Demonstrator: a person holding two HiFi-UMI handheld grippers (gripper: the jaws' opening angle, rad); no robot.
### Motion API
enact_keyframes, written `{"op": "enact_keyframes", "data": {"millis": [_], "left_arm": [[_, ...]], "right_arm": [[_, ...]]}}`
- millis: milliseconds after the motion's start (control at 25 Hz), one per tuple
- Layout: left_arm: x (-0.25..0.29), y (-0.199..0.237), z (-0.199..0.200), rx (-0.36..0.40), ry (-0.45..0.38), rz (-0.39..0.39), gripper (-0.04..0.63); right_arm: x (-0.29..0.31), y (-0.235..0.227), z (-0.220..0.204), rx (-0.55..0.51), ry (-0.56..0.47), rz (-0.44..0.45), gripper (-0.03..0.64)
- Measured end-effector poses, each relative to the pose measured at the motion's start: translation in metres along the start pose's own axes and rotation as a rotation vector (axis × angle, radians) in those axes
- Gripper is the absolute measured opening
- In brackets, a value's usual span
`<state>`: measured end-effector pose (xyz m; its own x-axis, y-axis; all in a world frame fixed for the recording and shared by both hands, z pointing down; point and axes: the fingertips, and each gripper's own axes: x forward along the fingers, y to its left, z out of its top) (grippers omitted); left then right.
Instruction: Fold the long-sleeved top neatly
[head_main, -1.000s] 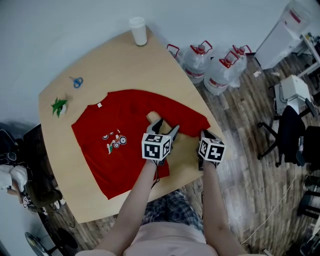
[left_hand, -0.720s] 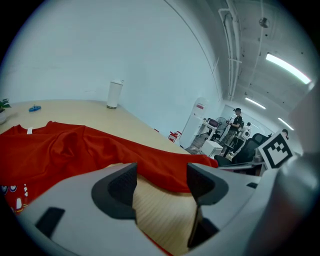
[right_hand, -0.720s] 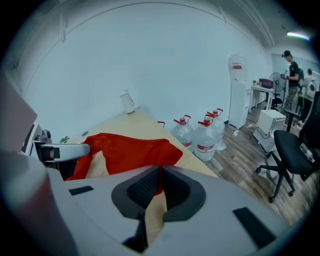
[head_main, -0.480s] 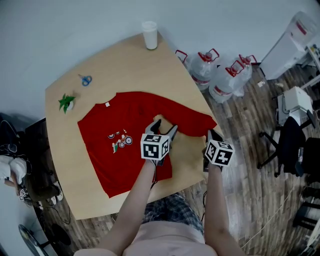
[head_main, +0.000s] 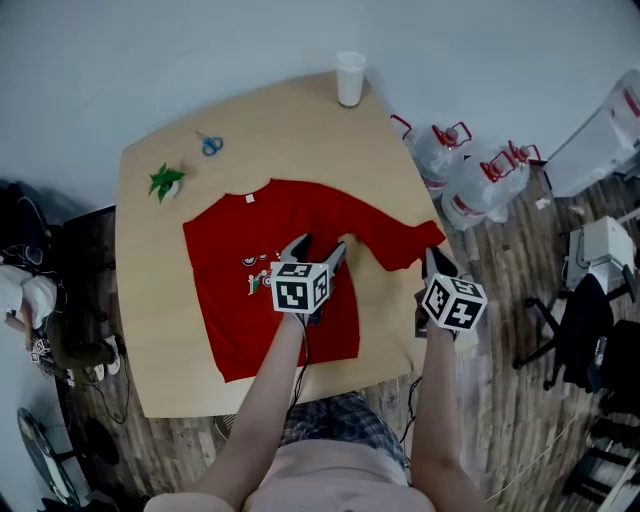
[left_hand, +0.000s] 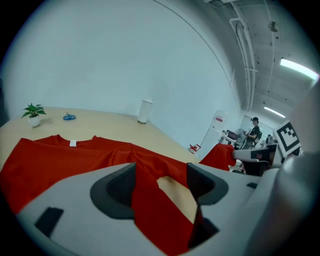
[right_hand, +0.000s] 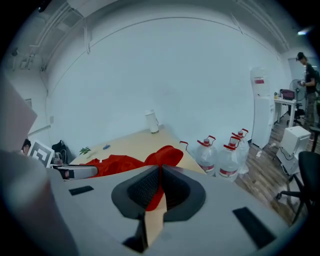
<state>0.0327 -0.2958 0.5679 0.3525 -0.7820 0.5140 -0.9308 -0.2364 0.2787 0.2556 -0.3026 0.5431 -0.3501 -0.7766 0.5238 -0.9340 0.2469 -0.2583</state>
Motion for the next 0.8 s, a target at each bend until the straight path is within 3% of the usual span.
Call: {"op": "enact_keyframes", "data": {"millis": [800], "left_arm": [[-0.093,0.133,0.018,-0.108,-0.113,0.204,0.311]], "right_arm": [[0.067,0.183,0.066,-0.214,-0.050,0.312,0.023]]}}
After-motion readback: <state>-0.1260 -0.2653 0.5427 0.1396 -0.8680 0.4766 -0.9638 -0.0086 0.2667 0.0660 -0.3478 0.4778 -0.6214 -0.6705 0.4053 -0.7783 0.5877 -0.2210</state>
